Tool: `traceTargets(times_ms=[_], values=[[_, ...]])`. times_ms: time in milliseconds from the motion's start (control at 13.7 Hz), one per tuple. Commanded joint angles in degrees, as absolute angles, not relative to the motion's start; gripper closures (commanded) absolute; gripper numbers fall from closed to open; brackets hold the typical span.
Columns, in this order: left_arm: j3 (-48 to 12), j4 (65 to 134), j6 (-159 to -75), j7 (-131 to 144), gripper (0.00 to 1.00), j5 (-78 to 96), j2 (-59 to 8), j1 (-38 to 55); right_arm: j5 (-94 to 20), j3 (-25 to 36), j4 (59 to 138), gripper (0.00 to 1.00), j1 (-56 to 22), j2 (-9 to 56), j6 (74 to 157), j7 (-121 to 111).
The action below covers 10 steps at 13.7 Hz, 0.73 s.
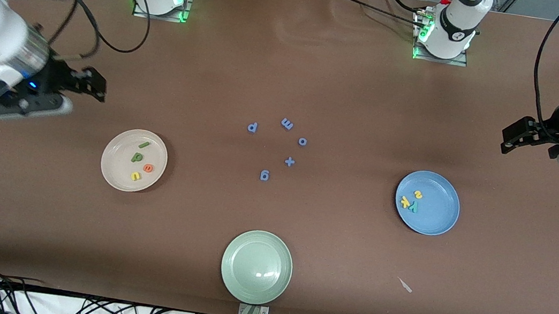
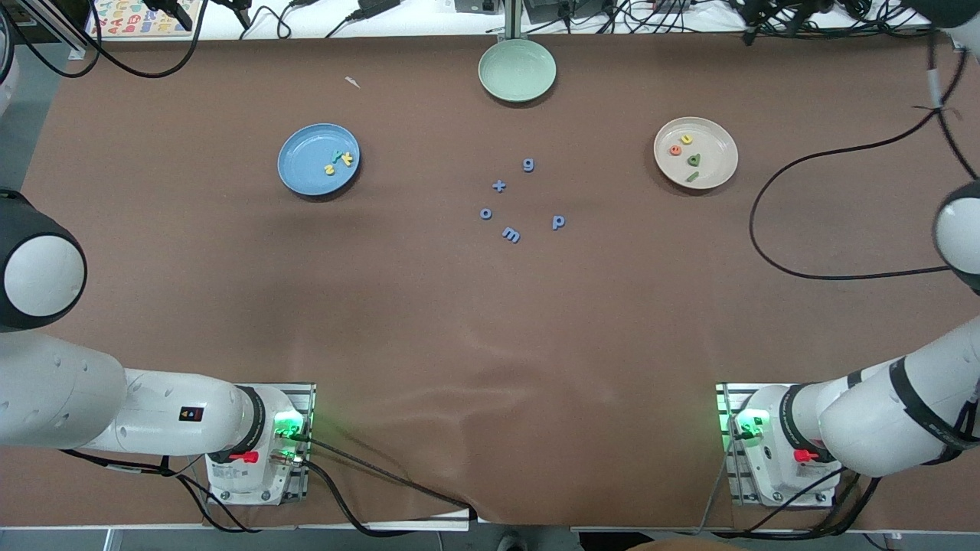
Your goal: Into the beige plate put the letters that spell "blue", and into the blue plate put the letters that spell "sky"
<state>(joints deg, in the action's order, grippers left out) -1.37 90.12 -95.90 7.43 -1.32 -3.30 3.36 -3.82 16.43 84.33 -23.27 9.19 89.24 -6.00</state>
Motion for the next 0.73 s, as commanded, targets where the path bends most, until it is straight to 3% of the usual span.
traceTargets(times_ms=[0,146,659], values=[[-1.3,88.5,-94.8,6.5,0.0,-1.3,-4.0,3.3,-2.4,8.6,88.7,0.16,-14.8,2.2,86.5,-5.7],[-1.3,88.5,-94.8,6.5,0.0,-1.3,-4.0,3.3,-1.4,6.9,90.1,0.16,-12.7,-0.2,85.9,-5.6],[-1.2,88.5,-94.8,6.5,0.0,-1.3,-4.0,3.3,0.3,7.5,89.0,0.15,-12.7,0.6,85.2,-5.7]])
